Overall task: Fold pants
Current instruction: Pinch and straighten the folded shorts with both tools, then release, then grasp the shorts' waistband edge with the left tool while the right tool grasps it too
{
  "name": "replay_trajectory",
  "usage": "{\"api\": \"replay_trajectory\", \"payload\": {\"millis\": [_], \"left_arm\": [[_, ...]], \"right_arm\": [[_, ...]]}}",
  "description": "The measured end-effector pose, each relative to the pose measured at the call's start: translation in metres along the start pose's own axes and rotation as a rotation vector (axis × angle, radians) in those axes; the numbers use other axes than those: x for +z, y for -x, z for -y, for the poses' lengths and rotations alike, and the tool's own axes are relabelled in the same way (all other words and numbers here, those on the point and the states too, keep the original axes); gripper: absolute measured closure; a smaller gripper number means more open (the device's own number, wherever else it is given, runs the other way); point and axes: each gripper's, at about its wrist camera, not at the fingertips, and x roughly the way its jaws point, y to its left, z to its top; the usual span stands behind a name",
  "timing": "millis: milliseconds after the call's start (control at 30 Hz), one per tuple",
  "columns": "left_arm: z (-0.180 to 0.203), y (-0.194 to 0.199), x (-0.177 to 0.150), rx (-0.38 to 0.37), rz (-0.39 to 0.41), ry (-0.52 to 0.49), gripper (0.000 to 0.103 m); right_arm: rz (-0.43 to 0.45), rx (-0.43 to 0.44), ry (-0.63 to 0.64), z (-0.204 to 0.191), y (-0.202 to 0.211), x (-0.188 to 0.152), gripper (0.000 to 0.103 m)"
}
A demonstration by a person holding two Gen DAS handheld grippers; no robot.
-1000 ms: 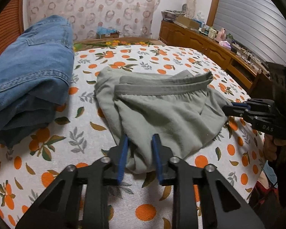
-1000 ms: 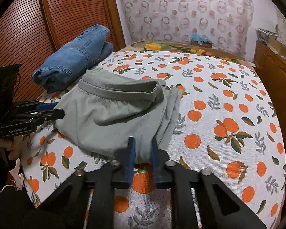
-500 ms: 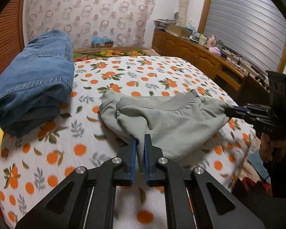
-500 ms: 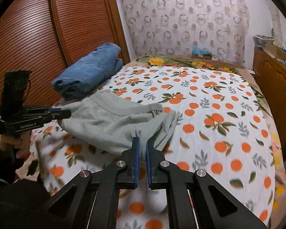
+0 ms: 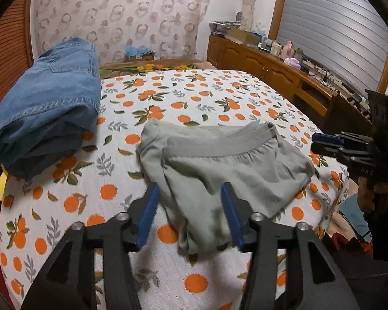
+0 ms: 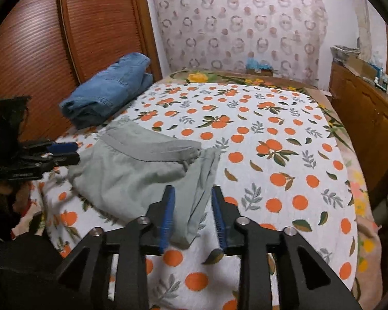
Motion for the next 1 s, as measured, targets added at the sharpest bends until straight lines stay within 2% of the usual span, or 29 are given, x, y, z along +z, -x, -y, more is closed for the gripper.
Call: {"api": "replay_trajectory", "payload": {"millis": [33, 67, 133, 400, 600, 733, 867, 1000], "left_arm": [[0.0, -0.001, 0.002, 0.006, 0.002, -0.001, 0.036], [0.0, -0.002, 0.003, 0.01, 0.004, -0.003, 0.032], [0.001, -0.006, 0.005, 0.012, -0.001, -0.012, 0.03], [-0.002, -0.024, 0.012, 0.044, -0.023, -0.002, 0.03], [-0.006, -0.033, 0.018, 0.013, -0.022, 0.014, 0.03], [-0.003, -0.034, 0.025, 0.001, -0.007, -0.011, 0.037], [-0.004, -0.039, 0.029, -0.007, -0.013, -0.016, 0.052], [-0.009, -0.046, 0.03, -0.007, -0.024, -0.007, 0.055]], "right_arm": [[-0.002, -0.009, 0.009, -0.003, -0.004, 0.002, 0.059], [-0.003, -0.011, 0.013, -0.006, -0.008, 0.003, 0.058], [-0.014, -0.005, 0.011, -0.011, -0.015, 0.007, 0.055], [0.001, -0.017, 0.013, -0.024, -0.028, 0.017, 0.044], [-0.021, -0.03, 0.044, -0.024, -0.044, 0.021, 0.043], [-0.024, 0.025, 0.04, -0.02, -0.051, 0.027, 0.043], [-0.031, 0.027, 0.034, -0.014, -0.06, 0.034, 0.043], [-0.037, 0.02, 0.039, -0.009, -0.068, 0.039, 0.043]]}}
